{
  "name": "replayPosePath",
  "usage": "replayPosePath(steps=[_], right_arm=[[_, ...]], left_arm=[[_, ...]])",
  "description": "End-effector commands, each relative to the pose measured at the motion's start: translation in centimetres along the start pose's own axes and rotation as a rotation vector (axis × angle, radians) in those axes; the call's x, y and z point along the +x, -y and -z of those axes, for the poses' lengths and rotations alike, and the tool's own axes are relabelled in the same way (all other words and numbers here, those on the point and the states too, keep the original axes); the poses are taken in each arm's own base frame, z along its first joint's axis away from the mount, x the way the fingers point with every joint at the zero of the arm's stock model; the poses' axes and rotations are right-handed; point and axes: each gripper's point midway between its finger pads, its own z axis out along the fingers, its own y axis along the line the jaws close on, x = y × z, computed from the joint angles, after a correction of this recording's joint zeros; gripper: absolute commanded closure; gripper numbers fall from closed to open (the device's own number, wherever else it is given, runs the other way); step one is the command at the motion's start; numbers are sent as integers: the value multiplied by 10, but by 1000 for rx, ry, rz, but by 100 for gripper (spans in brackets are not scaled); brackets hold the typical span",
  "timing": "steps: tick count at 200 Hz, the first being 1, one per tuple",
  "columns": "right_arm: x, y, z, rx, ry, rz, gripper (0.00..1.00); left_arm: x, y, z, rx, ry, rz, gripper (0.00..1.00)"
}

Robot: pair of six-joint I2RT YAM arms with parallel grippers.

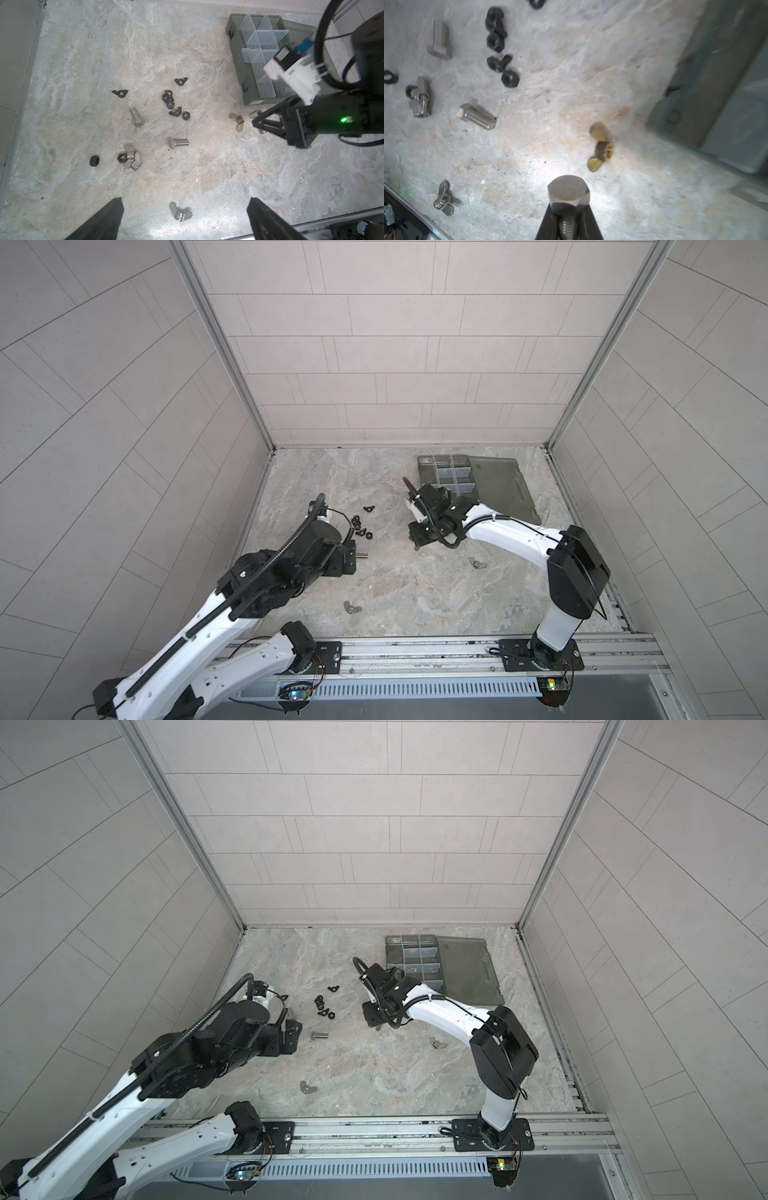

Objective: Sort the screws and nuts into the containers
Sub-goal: 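Carry the second silver bolt with the right gripper into the organizer compartment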

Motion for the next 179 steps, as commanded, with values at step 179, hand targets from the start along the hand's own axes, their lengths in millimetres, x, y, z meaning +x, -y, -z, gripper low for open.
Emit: replayPosePath(steps=[179], right_arm=[[-18, 207, -2, 184, 1, -369, 85]], left_arm=[[-52, 105, -91, 235, -125, -22, 0]])
